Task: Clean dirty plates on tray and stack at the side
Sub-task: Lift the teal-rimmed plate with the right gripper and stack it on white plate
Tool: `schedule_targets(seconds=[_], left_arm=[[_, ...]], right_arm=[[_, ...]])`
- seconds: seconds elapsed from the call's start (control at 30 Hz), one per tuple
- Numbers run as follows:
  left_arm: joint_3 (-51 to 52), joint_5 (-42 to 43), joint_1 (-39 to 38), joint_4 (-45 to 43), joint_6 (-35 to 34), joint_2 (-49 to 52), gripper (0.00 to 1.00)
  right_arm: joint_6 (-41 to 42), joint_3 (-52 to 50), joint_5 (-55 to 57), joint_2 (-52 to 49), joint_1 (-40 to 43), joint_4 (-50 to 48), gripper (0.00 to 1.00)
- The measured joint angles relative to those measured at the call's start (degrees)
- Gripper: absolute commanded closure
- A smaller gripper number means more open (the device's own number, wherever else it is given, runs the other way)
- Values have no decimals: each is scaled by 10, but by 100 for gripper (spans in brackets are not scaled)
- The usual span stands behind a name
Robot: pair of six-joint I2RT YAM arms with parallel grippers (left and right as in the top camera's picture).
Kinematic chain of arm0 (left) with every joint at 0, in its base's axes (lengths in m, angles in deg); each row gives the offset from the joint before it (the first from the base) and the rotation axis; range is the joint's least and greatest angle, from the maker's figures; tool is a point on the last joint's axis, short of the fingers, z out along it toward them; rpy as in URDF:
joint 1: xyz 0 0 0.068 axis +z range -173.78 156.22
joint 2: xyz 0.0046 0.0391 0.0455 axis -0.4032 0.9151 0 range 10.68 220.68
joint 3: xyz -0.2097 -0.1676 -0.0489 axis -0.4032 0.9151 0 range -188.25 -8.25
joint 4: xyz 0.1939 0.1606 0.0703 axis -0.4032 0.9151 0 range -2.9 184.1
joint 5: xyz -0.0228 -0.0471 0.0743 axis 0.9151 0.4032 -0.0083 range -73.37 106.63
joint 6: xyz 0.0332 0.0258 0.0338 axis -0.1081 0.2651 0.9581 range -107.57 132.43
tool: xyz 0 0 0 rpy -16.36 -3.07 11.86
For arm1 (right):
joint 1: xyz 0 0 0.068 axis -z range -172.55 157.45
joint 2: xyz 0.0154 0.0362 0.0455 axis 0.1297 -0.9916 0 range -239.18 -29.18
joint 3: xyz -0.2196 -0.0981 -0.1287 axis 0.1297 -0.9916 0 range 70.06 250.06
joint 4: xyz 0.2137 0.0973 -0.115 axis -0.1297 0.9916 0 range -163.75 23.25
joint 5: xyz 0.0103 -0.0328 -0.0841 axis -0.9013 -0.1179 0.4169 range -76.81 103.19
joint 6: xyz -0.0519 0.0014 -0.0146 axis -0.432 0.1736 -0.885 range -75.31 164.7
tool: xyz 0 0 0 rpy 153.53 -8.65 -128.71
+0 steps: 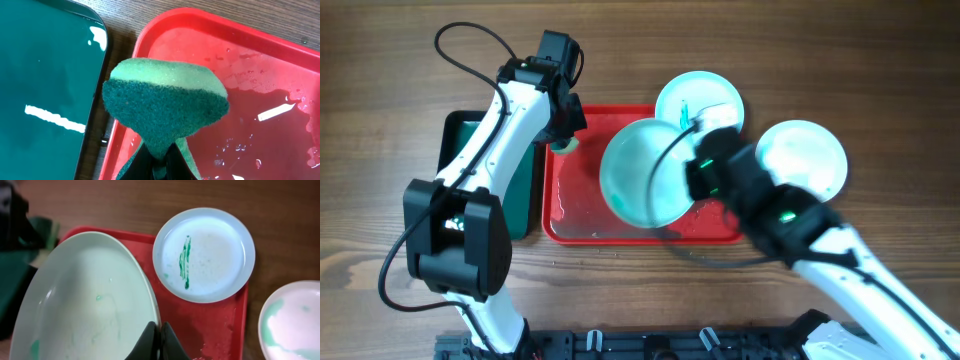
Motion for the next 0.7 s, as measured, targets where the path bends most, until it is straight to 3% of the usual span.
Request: schedule_targets(seconds=[0.17, 0.33, 0.53, 0.7], left_arm=[[0, 0, 0, 0, 0, 0, 96], [0, 0, 0, 0, 0, 0, 96], [0, 0, 0, 0, 0, 0, 96], [0, 0, 0, 0, 0, 0, 96]], right_arm=[[16, 0, -139, 12, 224, 40, 96], [28, 0, -176, -16, 408, 60, 96], [30, 0, -141, -128, 506, 61, 96], [32, 0, -127, -214, 527, 50, 96]])
